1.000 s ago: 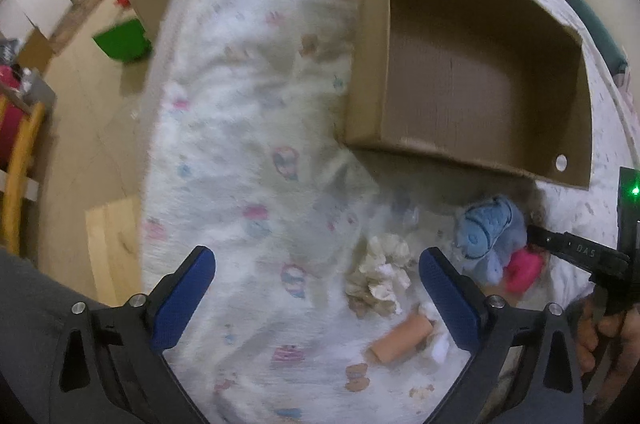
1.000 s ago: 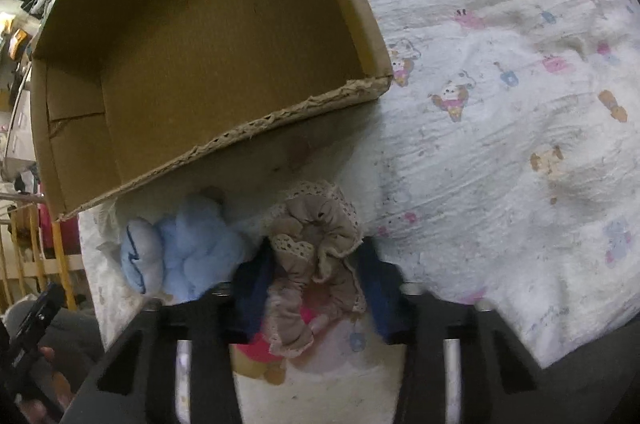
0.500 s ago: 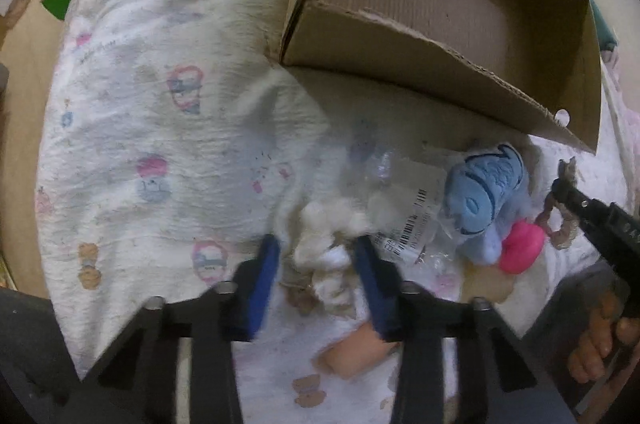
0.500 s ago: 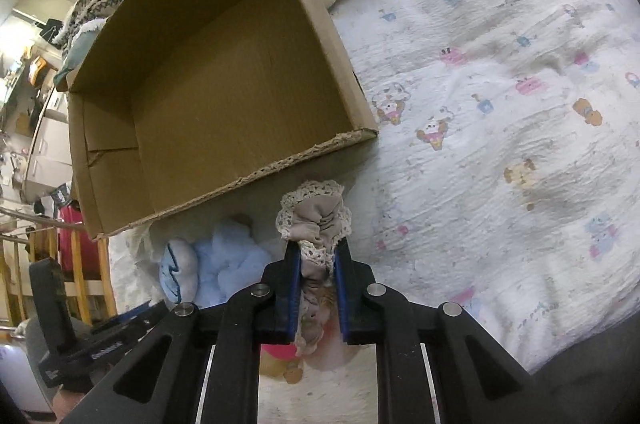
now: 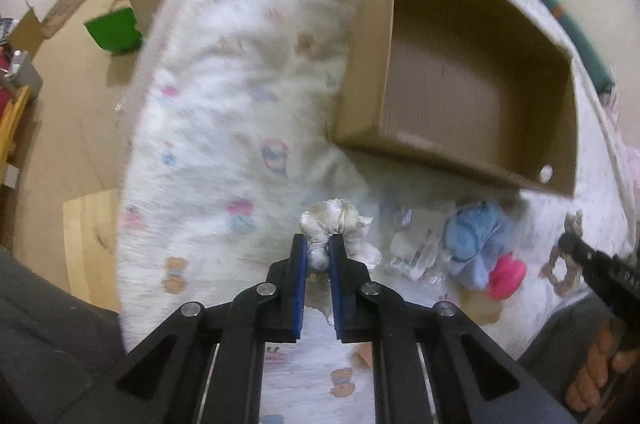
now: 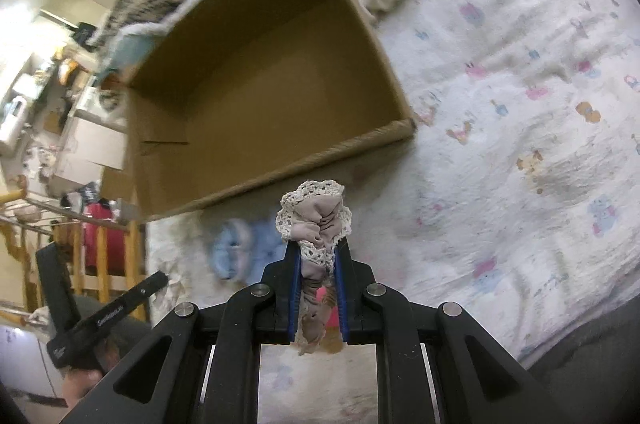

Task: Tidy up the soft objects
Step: 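Grasp the white scrunchie with the left tool while the right tool grasps the lace scrunchie, then carry both scrunchies over the box and open both tools to drop them, then withdraw both tools from the box back toward the remaining items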

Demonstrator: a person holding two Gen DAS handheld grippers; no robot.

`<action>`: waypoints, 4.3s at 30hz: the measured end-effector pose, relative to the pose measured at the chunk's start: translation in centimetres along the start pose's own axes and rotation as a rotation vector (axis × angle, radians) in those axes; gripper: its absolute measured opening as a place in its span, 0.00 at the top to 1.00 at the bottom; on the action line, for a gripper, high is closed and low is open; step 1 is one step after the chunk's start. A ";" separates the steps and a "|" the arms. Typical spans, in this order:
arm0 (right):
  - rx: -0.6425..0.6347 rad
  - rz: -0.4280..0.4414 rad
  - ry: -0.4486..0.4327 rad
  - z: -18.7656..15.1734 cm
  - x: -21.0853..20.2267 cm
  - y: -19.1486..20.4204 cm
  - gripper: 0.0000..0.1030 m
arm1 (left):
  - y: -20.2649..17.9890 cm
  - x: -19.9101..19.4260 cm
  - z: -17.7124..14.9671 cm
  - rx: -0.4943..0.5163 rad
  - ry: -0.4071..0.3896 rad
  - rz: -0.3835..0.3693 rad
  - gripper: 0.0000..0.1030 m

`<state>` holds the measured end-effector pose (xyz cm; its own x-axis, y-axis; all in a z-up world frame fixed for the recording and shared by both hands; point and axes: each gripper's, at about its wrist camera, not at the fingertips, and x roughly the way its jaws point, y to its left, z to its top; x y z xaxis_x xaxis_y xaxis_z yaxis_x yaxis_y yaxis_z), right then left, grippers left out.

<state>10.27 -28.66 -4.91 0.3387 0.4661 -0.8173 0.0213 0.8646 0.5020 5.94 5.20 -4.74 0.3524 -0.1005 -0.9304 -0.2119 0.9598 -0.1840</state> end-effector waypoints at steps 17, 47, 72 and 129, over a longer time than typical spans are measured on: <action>-0.129 0.040 -0.138 4.5 -4.9 5.8 0.84 | -5.6 -7.9 6.2 0.129 -0.214 -0.037 0.90; -0.046 -0.086 -0.012 9.3 4.7 3.2 0.84 | -10.9 3.7 10.1 0.269 -0.111 -0.010 0.90; 0.000 -0.128 0.070 9.9 7.8 2.4 0.83 | -12.6 4.6 10.1 0.298 -0.090 -0.011 0.76; 0.008 -0.084 -0.026 0.5 0.0 1.8 0.29 | -6.0 -1.8 1.0 0.143 -0.041 0.040 0.35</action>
<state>10.81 -27.20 -3.81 0.3596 0.3872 -0.8489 0.0581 0.8988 0.4346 7.50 -0.16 -1.62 0.3842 -0.0533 -0.9217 -0.0960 0.9906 -0.0973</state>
